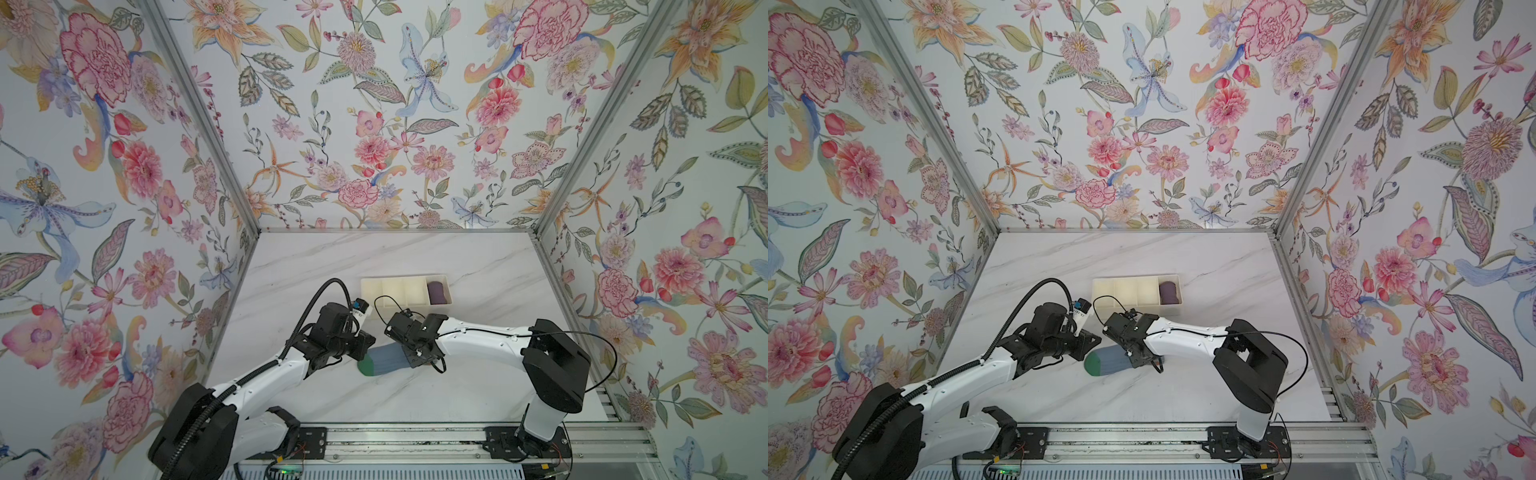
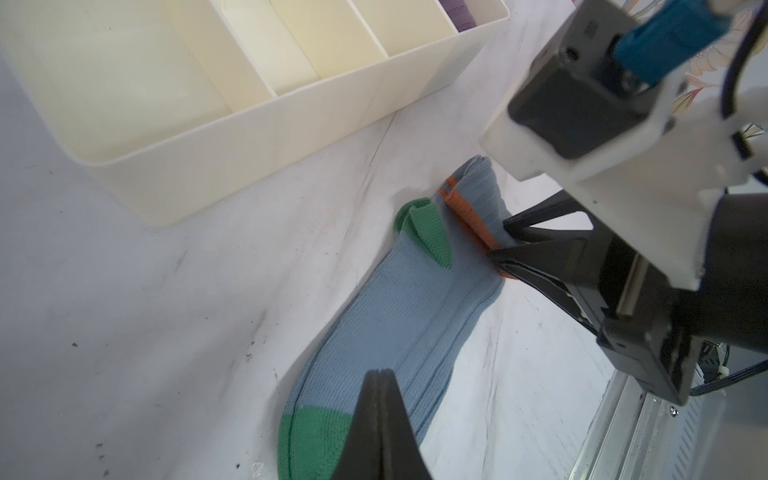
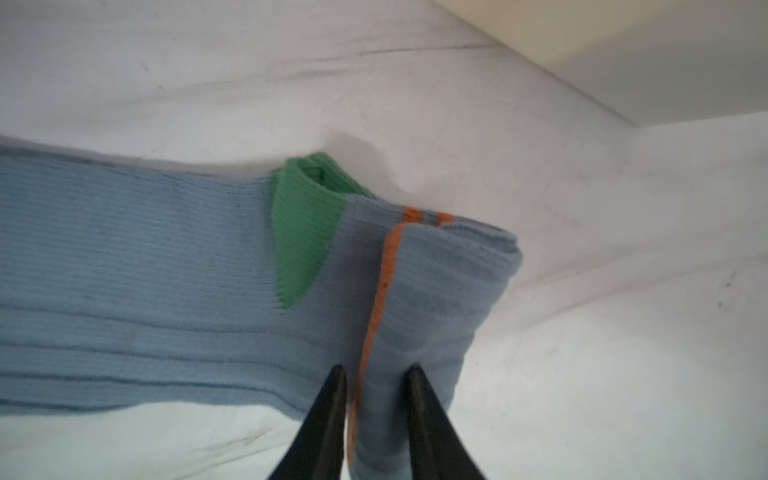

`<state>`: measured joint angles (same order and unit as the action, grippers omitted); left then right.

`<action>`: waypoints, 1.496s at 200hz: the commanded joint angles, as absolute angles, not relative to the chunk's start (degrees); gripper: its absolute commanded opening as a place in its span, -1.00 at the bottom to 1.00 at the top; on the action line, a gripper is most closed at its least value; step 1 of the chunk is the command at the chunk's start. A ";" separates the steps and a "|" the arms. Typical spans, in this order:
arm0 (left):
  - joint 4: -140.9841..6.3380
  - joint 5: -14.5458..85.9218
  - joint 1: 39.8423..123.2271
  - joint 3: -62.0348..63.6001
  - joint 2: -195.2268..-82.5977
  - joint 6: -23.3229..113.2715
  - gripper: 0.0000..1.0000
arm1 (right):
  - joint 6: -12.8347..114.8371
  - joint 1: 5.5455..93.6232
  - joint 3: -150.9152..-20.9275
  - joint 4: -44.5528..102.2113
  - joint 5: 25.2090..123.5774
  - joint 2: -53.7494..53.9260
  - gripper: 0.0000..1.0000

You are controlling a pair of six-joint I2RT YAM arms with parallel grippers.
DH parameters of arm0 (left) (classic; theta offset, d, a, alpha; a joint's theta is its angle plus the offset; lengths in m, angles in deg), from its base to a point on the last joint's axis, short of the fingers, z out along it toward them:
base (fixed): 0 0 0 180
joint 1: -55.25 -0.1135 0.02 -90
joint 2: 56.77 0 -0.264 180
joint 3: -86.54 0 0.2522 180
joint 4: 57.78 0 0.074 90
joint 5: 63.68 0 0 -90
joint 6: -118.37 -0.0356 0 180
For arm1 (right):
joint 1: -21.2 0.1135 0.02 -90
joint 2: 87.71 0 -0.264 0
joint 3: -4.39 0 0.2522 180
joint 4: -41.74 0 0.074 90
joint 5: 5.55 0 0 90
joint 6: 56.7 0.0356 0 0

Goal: Roll the socks

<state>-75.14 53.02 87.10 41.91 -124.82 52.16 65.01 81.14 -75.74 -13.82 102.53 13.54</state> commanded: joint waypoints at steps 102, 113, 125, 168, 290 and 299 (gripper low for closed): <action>-74.87 54.27 86.65 42.06 -126.81 51.29 -0.97 | 63.63 73.13 -57.91 7.06 85.10 3.05 -0.36; -74.94 54.27 86.74 41.85 -126.96 51.35 -0.98 | 63.82 71.72 -55.61 9.91 82.56 1.01 -0.33; -75.06 54.18 86.80 41.51 -127.16 51.34 -0.99 | 63.82 70.62 -53.60 12.17 80.92 -0.95 -0.29; -75.23 53.41 88.06 39.82 -129.03 51.44 -1.00 | 62.89 68.10 -49.69 16.62 76.04 -7.67 -0.17; -69.26 50.84 100.49 29.43 -139.41 53.21 -1.00 | 70.29 53.58 -42.15 15.08 74.39 -21.93 -0.53; -68.61 50.99 101.75 28.12 -140.89 53.28 -1.00 | 70.58 52.49 -41.57 14.65 73.88 -21.88 -0.53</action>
